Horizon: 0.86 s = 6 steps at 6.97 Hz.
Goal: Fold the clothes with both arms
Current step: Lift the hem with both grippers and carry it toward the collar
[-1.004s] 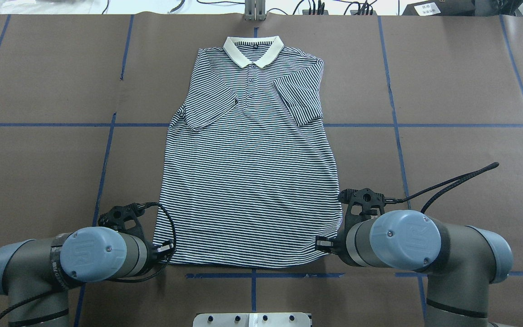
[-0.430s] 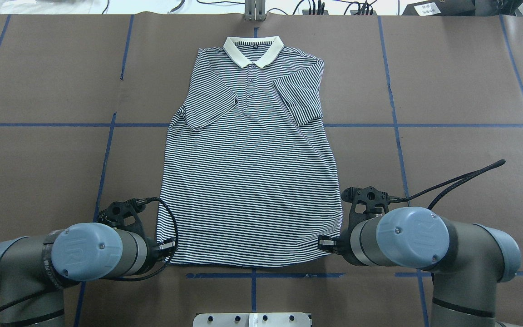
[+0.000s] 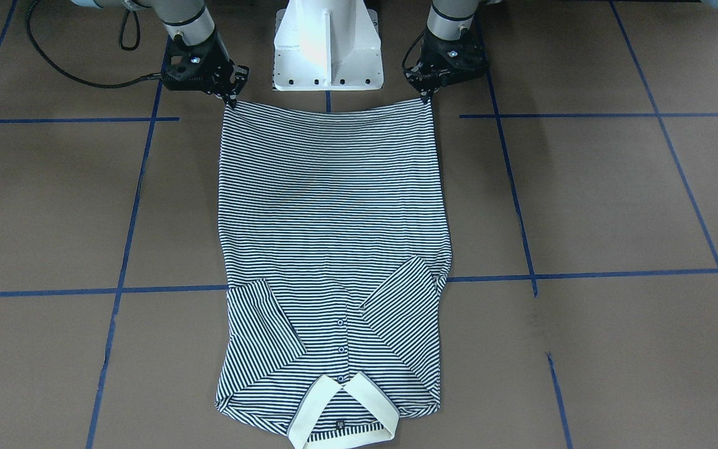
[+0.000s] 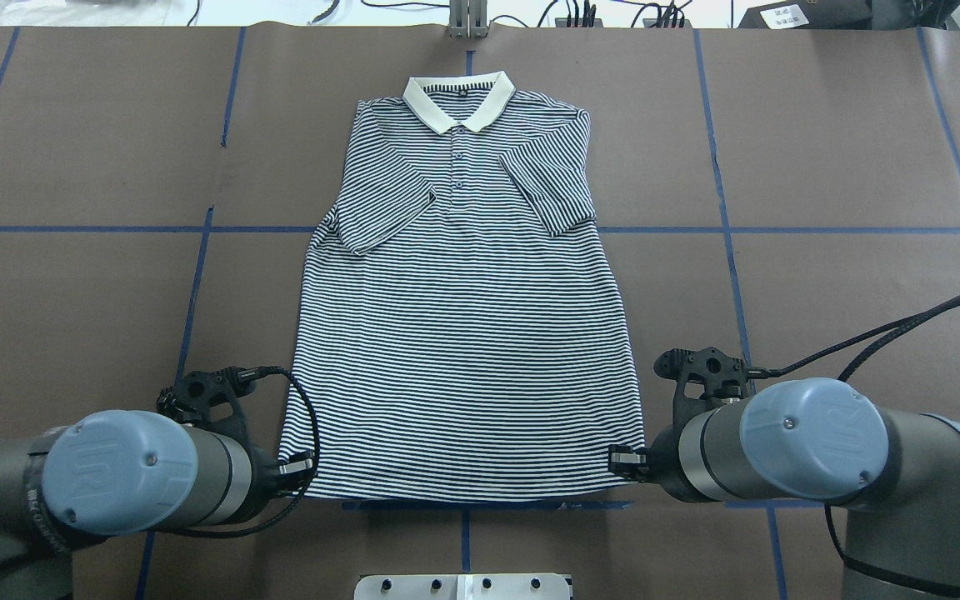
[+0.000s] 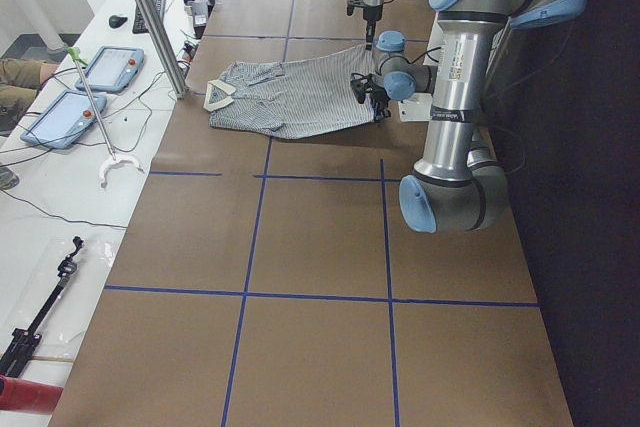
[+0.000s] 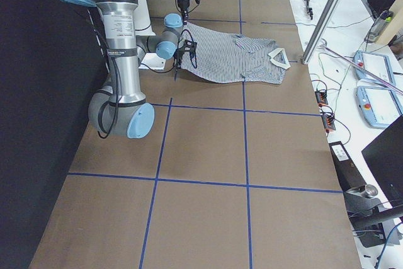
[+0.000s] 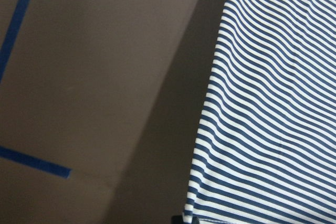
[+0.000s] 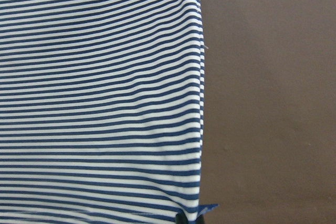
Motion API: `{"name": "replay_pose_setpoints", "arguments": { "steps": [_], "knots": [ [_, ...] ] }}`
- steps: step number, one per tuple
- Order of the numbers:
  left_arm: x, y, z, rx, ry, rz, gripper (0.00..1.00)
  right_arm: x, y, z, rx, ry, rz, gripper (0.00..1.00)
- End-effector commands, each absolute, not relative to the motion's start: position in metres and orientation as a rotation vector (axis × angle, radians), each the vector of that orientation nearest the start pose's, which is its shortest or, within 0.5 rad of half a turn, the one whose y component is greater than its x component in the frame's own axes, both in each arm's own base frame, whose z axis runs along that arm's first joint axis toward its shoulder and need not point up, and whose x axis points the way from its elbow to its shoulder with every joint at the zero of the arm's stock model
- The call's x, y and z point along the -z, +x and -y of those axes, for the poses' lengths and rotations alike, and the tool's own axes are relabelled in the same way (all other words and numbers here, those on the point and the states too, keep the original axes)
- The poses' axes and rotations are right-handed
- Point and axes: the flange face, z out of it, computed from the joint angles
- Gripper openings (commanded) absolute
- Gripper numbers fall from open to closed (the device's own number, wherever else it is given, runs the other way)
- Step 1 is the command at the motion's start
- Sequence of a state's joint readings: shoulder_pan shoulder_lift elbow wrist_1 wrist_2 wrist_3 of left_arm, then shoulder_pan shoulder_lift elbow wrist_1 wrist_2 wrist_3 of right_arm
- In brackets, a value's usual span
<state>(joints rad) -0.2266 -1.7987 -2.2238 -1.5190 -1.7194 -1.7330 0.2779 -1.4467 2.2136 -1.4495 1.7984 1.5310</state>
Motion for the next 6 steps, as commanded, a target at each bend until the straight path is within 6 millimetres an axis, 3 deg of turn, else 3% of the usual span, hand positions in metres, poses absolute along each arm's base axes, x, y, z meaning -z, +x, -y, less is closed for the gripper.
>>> {"name": "replay_pose_setpoints", "arguments": {
  "steps": [1, 2, 3, 4, 5, 6],
  "knots": [
    [-0.227, 0.42, 0.182, 0.213, -0.15, -0.893, 0.0, -0.286, -0.385, 0.204, -0.049, -0.162, 0.937, 0.0],
    [-0.218, 0.423, 0.149, 0.152, -0.189, -0.901, 0.0, -0.284, -0.381, 0.184, 0.0, -0.208, 0.94, 0.0],
    [-0.218, 0.424, 0.141, 0.136, -0.2, -0.897, 0.0, -0.282, -0.383, 0.174, 0.024, -0.22, 0.944, 0.0],
    [-0.215, 0.422, 0.141, 0.135, -0.2, -0.904, 0.0, -0.278, -0.381, 0.178, 0.016, -0.213, 0.953, 0.0],
    [-0.215, 0.422, 0.148, 0.135, -0.186, -0.906, 0.0, -0.278, -0.376, 0.195, -0.018, -0.187, 0.959, 0.0],
    [-0.215, 0.418, 0.171, 0.157, -0.147, -0.91, 0.0, -0.272, -0.374, 0.227, -0.003, -0.101, 0.982, 0.0]
  ]
}}
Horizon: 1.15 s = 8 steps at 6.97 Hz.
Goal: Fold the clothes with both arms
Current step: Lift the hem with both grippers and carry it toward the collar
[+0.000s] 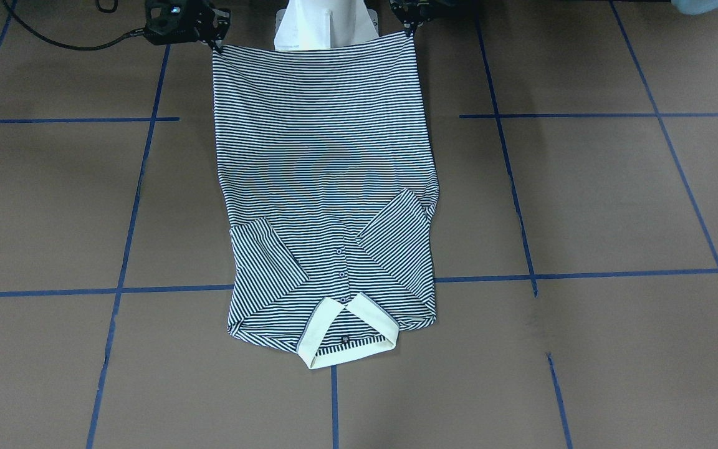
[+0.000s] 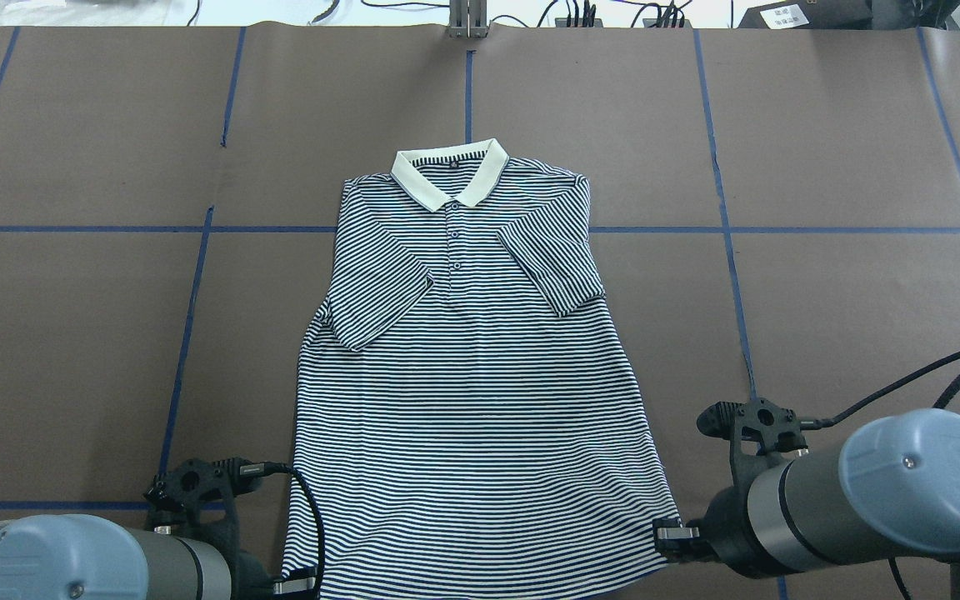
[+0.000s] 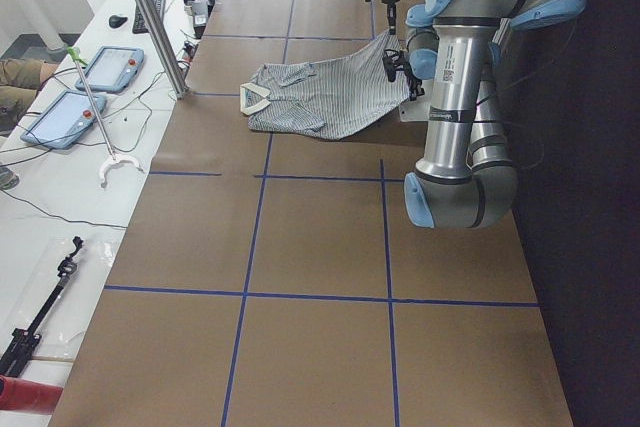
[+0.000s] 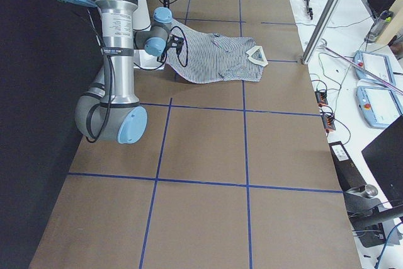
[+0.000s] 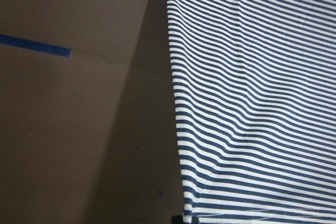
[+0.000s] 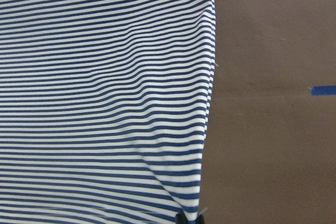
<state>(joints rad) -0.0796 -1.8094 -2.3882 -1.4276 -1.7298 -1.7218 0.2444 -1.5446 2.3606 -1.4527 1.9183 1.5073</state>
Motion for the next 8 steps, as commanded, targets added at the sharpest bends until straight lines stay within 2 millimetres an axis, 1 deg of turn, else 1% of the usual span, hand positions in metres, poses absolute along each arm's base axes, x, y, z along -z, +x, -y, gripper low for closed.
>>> {"name": "replay_pose_setpoints", "arguments": {
  "steps": [1, 2, 3, 4, 5, 6, 7, 8],
  "knots": [
    [-0.201, 0.4, 0.214, 0.135, -0.039, -0.952, 0.0, -0.273, -0.379, 0.266, 0.046, -0.001, 0.98, 0.0],
    [-0.206, 0.395, 0.252, 0.161, 0.022, -0.935, 0.0, -0.279, -0.385, 0.303, 0.07, 0.069, 0.959, 0.0],
    [-0.209, 0.406, 0.298, 0.182, 0.075, -0.905, 0.0, -0.278, -0.395, 0.351, 0.075, 0.138, 0.937, 0.0],
    [-0.23, 0.423, 0.334, 0.198, 0.082, -0.849, 0.0, -0.282, -0.406, 0.399, 0.036, 0.166, 0.91, 0.0],
    [-0.243, 0.432, 0.353, 0.213, 0.094, -0.846, 0.0, -0.276, -0.406, 0.433, -0.002, 0.185, 0.9, 0.0],
    [-0.251, 0.428, 0.373, 0.246, 0.102, -0.831, 0.0, -0.278, -0.406, 0.455, -0.02, 0.195, 0.882, 0.0],
    [-0.251, 0.42, 0.393, 0.252, 0.137, -0.845, 0.0, -0.273, -0.406, 0.483, -0.031, 0.208, 0.873, 0.0],
    [-0.253, 0.414, 0.417, 0.278, 0.137, -0.835, 0.0, -0.268, -0.412, 0.508, -0.047, 0.209, 0.862, 0.0]
  ]
}}
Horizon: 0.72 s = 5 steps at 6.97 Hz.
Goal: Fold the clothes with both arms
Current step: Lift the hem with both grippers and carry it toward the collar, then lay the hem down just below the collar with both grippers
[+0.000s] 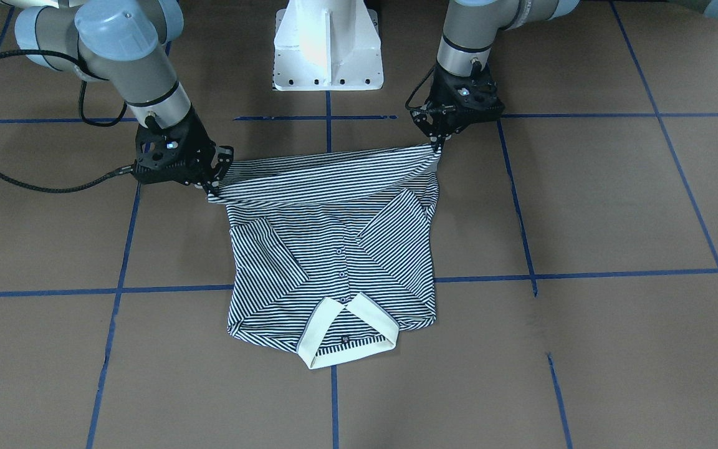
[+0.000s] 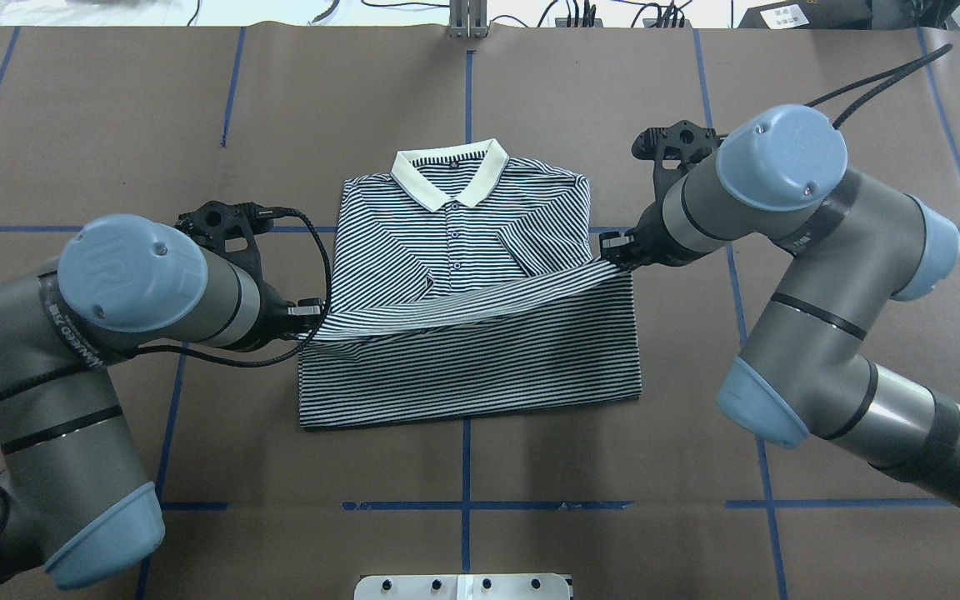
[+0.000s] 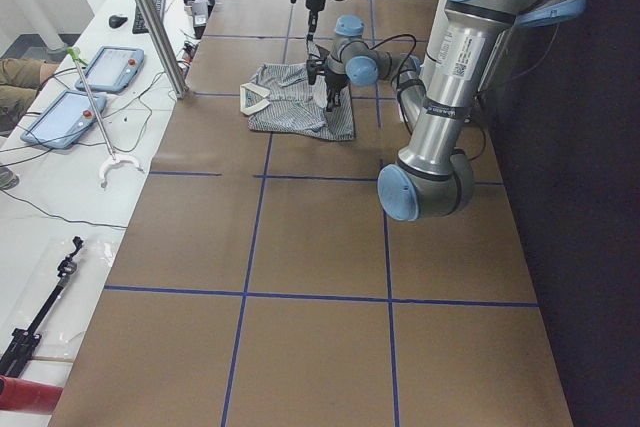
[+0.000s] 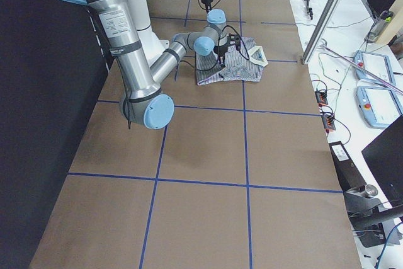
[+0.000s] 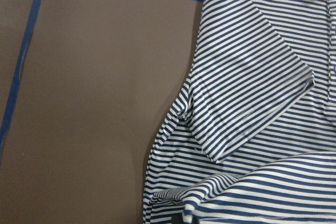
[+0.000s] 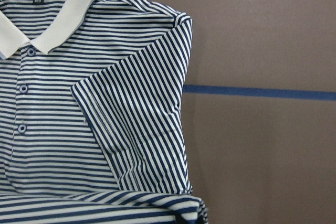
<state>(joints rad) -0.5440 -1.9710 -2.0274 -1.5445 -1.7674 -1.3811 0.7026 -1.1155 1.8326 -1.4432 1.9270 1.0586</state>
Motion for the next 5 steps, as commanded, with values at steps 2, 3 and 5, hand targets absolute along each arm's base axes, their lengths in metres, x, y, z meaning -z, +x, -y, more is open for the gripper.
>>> {"name": "replay_pose_setpoints", "arguments": {
  "steps": [2, 3, 5],
  "knots": [
    [-0.267, 0.452, 0.495, 0.327, 0.154, -0.794, 0.0, -0.263, -0.437, 0.567, -0.071, 0.202, 0.82, 0.0],
    [-0.288, 0.449, 0.52, 0.354, 0.172, -0.8, 0.0, -0.288, -0.447, 0.592, -0.076, 0.237, 0.849, 0.0],
    [-0.315, 0.453, 0.536, 0.343, 0.172, -0.759, 0.0, -0.32, -0.45, 0.612, -0.092, 0.243, 0.849, 0.0]
  ]
}}
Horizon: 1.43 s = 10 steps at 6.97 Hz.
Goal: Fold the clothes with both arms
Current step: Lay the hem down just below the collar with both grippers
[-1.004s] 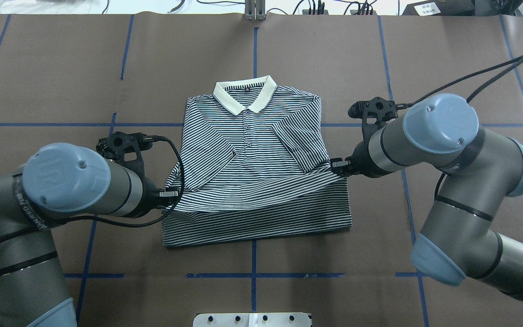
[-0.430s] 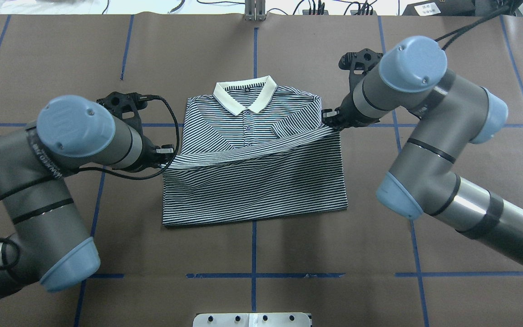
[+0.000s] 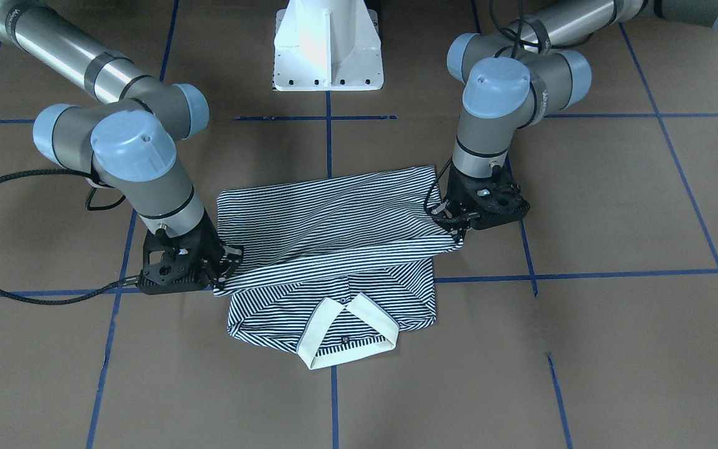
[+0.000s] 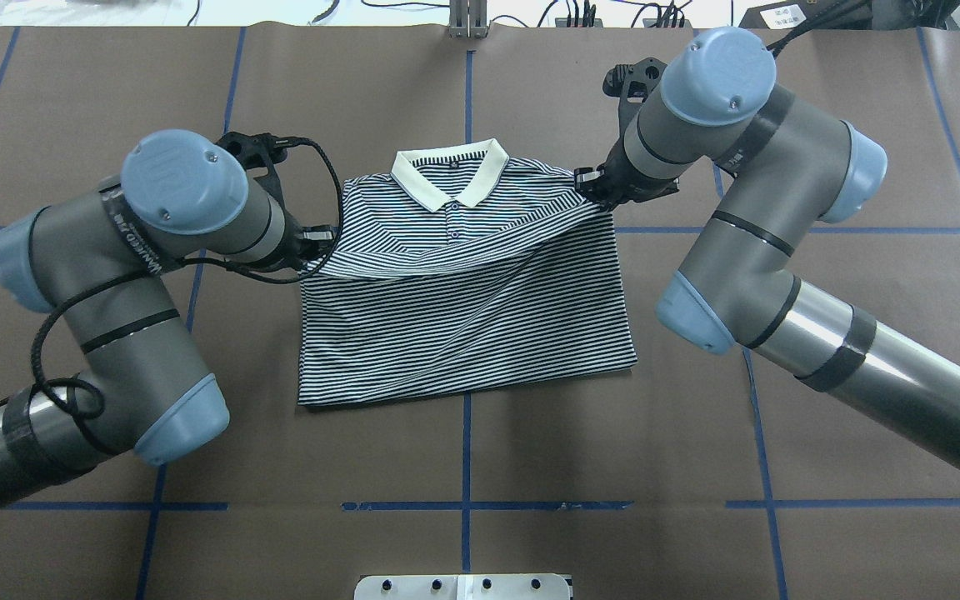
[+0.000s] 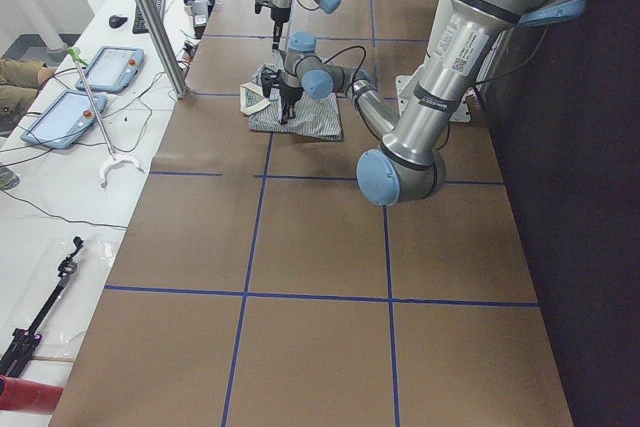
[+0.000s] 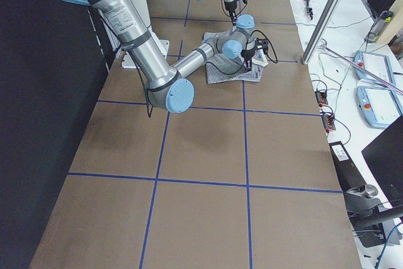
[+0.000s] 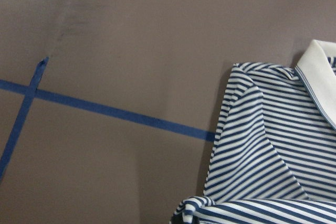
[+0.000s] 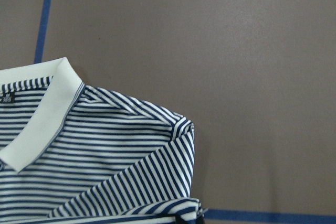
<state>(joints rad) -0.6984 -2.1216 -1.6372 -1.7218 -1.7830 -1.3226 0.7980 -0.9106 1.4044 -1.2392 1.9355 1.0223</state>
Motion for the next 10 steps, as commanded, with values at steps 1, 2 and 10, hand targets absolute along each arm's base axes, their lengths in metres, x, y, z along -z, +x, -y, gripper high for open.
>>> {"name": "replay_pose_setpoints", "arguments": {
  "steps": [1, 2, 10],
  "knots": [
    [-0.323, 0.455, 0.539, 0.348, 0.166, -0.744, 0.0, -0.325, -0.448, 0.616, -0.098, 0.239, 0.842, 0.0],
    [-0.328, 0.456, 0.541, 0.351, 0.163, -0.733, 0.0, -0.331, -0.446, 0.623, -0.108, 0.232, 0.831, 0.0],
    [-0.295, 0.45, 0.583, 0.403, 0.198, -0.76, 0.0, -0.305, -0.452, 0.639, -0.114, 0.253, 0.843, 0.0]
  ]
}}
